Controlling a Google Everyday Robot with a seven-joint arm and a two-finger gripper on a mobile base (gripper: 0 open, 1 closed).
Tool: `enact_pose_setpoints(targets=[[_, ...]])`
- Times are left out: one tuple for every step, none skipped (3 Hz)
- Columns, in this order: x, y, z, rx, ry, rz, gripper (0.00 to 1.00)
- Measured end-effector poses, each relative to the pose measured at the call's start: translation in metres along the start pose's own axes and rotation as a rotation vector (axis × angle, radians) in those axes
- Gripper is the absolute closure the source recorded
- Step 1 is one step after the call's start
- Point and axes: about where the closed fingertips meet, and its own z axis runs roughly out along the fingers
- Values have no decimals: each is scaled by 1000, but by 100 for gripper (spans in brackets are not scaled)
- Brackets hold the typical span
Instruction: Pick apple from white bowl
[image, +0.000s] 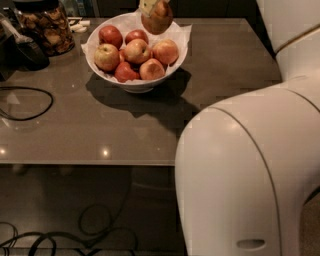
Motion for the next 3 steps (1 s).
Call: enact_pose_setpoints(targets=[[-9,-7,-10,33,-16,-5,100],[-15,-9,-8,40,-33,-6,100],[-15,-9,-8,40,-33,-7,82]])
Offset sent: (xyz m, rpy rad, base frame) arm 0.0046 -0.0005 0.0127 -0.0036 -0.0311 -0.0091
